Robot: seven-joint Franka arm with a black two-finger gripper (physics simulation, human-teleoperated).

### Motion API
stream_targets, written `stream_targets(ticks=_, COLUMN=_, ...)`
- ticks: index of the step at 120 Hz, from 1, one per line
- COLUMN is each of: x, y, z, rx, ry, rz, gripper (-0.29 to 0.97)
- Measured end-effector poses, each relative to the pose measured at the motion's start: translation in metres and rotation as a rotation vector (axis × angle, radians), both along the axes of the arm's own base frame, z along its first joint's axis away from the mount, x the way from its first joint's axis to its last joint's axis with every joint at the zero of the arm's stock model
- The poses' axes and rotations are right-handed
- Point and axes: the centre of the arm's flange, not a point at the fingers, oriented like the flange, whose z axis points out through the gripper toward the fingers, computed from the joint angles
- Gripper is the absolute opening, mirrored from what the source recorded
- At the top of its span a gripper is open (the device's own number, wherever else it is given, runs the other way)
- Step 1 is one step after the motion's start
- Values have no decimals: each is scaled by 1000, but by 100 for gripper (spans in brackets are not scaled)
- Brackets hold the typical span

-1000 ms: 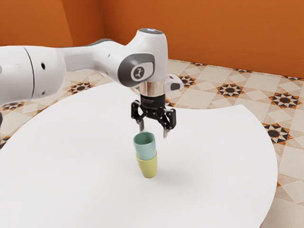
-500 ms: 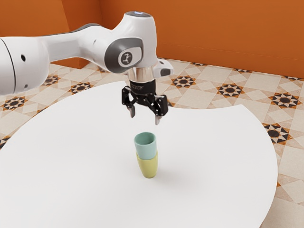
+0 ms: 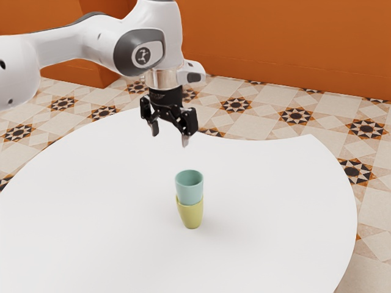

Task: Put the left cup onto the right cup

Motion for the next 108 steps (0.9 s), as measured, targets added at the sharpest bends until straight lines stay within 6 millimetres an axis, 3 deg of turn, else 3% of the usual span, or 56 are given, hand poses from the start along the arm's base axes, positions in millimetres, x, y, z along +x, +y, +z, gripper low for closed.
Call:
stream_targets(ticks=47, x=-5, y=54, z=13, rx=4, ry=15, rz=11, gripper=68)
stream_targets(ticks=108, x=-15, y=85, z=38, rx=-5, ry=6, rz=-14, gripper=68)
